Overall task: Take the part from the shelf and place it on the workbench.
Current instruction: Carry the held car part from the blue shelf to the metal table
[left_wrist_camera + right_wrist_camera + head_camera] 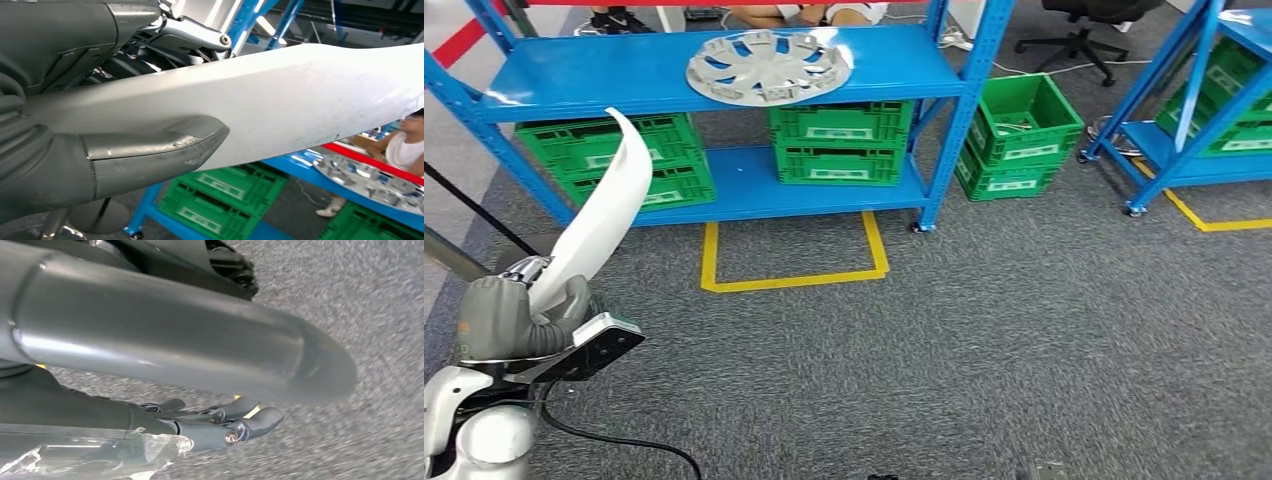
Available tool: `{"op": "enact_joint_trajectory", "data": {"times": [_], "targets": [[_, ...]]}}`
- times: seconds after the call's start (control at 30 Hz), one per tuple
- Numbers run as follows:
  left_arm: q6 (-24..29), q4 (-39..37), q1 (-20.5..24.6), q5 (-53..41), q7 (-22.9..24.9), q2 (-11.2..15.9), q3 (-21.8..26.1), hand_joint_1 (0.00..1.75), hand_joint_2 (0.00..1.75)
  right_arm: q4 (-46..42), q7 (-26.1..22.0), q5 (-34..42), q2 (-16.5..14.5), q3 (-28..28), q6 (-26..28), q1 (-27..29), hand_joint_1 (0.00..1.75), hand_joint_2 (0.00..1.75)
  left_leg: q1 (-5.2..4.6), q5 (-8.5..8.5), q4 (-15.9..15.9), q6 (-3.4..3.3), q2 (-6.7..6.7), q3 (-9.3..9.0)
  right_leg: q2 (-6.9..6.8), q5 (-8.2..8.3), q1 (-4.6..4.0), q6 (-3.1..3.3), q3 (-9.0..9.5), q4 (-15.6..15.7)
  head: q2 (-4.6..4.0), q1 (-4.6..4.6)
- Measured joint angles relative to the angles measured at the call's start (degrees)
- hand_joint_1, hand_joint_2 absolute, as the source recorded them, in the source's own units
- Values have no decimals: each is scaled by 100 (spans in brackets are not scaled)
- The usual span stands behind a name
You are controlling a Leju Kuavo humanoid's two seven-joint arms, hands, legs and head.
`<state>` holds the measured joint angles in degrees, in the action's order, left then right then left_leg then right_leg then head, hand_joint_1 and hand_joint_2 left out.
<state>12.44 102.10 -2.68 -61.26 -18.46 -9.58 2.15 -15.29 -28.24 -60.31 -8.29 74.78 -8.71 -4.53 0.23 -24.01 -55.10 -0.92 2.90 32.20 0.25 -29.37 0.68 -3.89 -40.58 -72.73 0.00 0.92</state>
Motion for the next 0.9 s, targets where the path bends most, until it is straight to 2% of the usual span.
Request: {"op": "enact_joint_trajectory", "data": {"times": [0.03,0.07,0.1,0.13,0.17,0.23,0.27,0.3,0.33,0.37,0.4,0.43,0.47,0.5,0.53,0.6,0.63,0.67,0.73,0.9], "targets": [[-5,-3,12,2,-6,-7,19,175,175,-1,3,3,-6,-4,12,2,0,0,-2,21,-5,14,49,25,-54,146,-3,12,263,329,0,1],[-8,-3,23,4,-9,-15,32,175,175,-1,4,4,-9,-8,20,-4,0,0,-6,39,-11,33,97,40,-174,222,-14,26,573,777,0,1],[-10,-4,36,5,-13,-21,45,175,175,-1,4,6,-13,-11,23,-17,0,0,-14,55,-19,58,147,48,-285,262,-38,54,850,1171,0,1],[-12,-5,48,5,-15,-27,55,175,175,-2,4,8,-19,-15,25,-31,0,0,-23,71,-29,86,200,51,-368,260,-63,84,1024,1452,0,-1],[-13,-5,58,6,-19,-32,62,175,175,-2,4,10,-26,-19,26,-42,0,0,-29,87,-36,114,255,52,-400,234,-87,117,1080,1585,1,-1],[-17,-7,79,9,-26,-42,70,175,175,-3,9,14,-37,-23,29,-36,0,0,-24,106,-43,177,352,57,-286,274,-97,205,1028,1605,1,-7],[-25,-7,90,15,-33,-46,75,175,175,-3,16,20,-42,-24,31,-27,0,0,-15,63,-76,214,313,74,-226,304,-89,252,1005,1610,1,-10],[-34,-7,100,25,-46,-49,83,175,175,-3,24,31,-47,-24,35,-23,0,0,-7,-59,-199,249,209,123,-168,346,-78,302,988,1619,0,-15],[-51,-8,107,39,-62,-49,94,175,175,-4,31,49,-52,-23,38,-24,0,0,2,-251,-445,280,61,219,-111,392,-65,342,966,1626,0,-21],[-76,-9,111,55,-81,-50,107,175,175,-4,39,75,-59,-22,40,-30,0,0,7,-496,-824,300,-93,359,-48,432,-62,364,921,1624,0,-27],[-102,-13,112,68,-100,-50,115,175,175,-5,43,104,-61,-22,44,-37,0,0,10,-722,-1255,308,-189,519,22,469,-62,378,877,1622,0,-28],[-130,-19,114,81,-115,-51,120,175,175,-5,50,133,-63,-22,46,-41,0,0,11,-862,-1604,309,-236,644,99,499,-63,380,836,1620,0,-31],[-156,-30,123,95,-127,-51,122,175,175,-5,63,161,-65,-21,49,-41,0,0,11,-889,-1782,303,-257,693,179,527,-64,376,801,1617,0,-29],[-178,-43,138,110,-139,-52,122,175,175,-5,78,183,-66,-21,52,-38,0,0,12,-798,-1723,292,-269,633,258,552,-64,368,772,1615,0,-30],[-203,-54,160,141,-155,-52,123,175,175,-5,95,198,-69,-20,55,-35,0,0,14,-626,-1450,276,-289,472,336,574,-63,354,751,1612,0,-31],[-266,-70,218,239,-199,-54,122,175,175,-5,126,220,-85,-19,58,-36,0,0,32,-296,-630,237,-484,8,485,614,-66,314,706,1598,0,-31],[-299,-75,246,294,-223,-54,120,175,175,-5,138,231,-93,-19,59,-41,0,0,44,-218,-312,221,-593,-161,555,638,-69,286,675,1586,0,-29],[-327,-84,273,338,-246,-56,116,175,175,-5,146,243,-100,-17,60,-44,0,0,54,-202,-121,209,-676,-253,614,661,-72,257,639,1573,0,-29],[-357,-97,301,377,-270,-60,109,175,175,-5,151,259,-102,-16,60,-46,0,0,61,-227,-47,203,-683,-261,683,694,-74,216,590,1558,0,-29],[-384,-117,316,405,-290,-67,88,175,175,-5,152,270,-102,-14,60,-33,0,0,47,-229,-53,193,-636,-243,732,721,-63,179,565,1571,0,-24]]}}
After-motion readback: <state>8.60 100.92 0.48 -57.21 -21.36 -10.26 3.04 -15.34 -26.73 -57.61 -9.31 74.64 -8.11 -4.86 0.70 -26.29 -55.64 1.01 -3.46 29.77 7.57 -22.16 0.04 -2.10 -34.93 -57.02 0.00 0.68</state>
